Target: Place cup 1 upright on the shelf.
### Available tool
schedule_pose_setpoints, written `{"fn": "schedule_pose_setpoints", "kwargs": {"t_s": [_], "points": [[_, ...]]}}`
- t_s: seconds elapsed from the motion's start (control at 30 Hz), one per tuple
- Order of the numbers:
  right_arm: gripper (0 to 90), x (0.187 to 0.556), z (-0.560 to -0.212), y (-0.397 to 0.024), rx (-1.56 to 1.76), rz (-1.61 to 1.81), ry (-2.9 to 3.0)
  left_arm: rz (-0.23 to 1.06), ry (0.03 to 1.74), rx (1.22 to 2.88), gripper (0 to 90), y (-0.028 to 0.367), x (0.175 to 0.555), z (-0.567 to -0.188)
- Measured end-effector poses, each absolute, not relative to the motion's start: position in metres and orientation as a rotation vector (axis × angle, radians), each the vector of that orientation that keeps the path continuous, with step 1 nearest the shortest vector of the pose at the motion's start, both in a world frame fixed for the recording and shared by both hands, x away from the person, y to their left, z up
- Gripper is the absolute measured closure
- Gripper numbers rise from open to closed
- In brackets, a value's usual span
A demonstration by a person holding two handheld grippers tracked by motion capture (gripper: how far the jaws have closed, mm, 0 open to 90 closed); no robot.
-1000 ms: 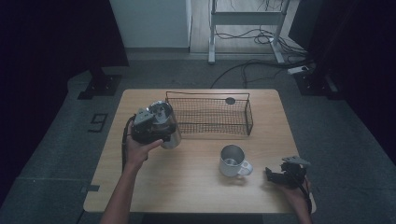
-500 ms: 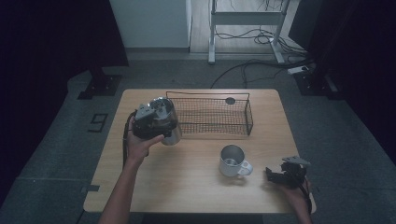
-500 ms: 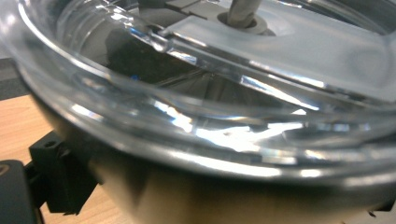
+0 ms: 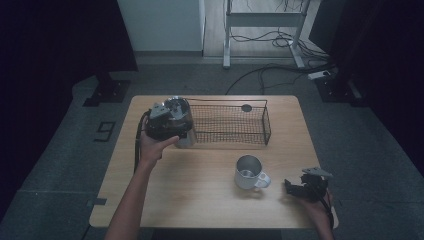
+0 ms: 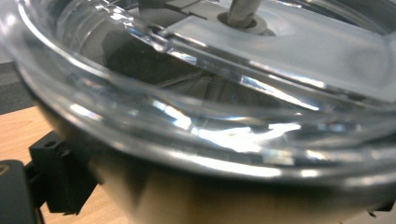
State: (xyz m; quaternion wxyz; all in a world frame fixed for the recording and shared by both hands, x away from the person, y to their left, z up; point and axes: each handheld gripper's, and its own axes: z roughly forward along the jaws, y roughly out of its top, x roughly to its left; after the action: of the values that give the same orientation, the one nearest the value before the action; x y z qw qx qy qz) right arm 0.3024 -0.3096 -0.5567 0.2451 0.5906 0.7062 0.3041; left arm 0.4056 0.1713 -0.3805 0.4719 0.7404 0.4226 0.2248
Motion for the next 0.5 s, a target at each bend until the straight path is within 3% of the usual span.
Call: {"fn": "schedule_pose_setpoints", "kwargs": {"t_s": [0.5], "points": [[1.7, 0.303, -0.557, -0.310, 1.614, 0.830, 1.922, 0.556, 1.039, 1.826, 4.1, 0.167, 0.416, -0.373]]}}
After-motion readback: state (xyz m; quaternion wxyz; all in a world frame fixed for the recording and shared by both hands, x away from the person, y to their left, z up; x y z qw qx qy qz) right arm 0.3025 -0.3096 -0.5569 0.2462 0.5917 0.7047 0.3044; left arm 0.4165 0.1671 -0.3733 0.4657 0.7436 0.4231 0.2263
